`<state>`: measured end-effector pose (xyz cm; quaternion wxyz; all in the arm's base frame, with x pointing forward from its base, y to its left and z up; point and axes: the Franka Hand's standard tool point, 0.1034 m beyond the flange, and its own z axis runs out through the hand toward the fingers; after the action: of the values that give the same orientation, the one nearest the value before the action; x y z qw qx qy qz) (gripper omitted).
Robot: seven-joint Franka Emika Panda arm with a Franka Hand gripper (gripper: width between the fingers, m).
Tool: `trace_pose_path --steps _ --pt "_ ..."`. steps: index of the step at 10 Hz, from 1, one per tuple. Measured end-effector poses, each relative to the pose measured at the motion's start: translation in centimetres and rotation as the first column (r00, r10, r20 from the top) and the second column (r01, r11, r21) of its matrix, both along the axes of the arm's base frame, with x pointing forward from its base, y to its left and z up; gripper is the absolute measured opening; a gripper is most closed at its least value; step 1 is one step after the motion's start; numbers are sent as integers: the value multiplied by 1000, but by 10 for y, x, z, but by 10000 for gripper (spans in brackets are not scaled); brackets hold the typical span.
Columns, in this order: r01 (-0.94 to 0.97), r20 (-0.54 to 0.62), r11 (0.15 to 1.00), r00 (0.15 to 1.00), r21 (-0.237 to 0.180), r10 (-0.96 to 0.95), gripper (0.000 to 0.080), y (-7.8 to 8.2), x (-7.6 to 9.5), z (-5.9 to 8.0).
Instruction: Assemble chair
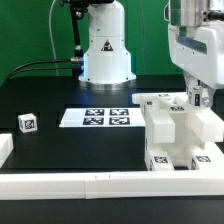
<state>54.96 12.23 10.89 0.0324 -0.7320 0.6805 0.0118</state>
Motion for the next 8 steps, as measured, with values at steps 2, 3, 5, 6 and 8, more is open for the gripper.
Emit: trace_pose_path --steps 2,3,5,6,8 --pt "-211 17 977 977 -14 211 612 3 2 4" --pt "-418 38 908 907 -32 419 638 6 4 4" --pt "-569 41 821 820 -42 570 647 8 2 2" --pt "-617 42 786 784 -46 619 649 7 2 2" --pt "-771 39 633 632 -64 774 649 6 2 2"
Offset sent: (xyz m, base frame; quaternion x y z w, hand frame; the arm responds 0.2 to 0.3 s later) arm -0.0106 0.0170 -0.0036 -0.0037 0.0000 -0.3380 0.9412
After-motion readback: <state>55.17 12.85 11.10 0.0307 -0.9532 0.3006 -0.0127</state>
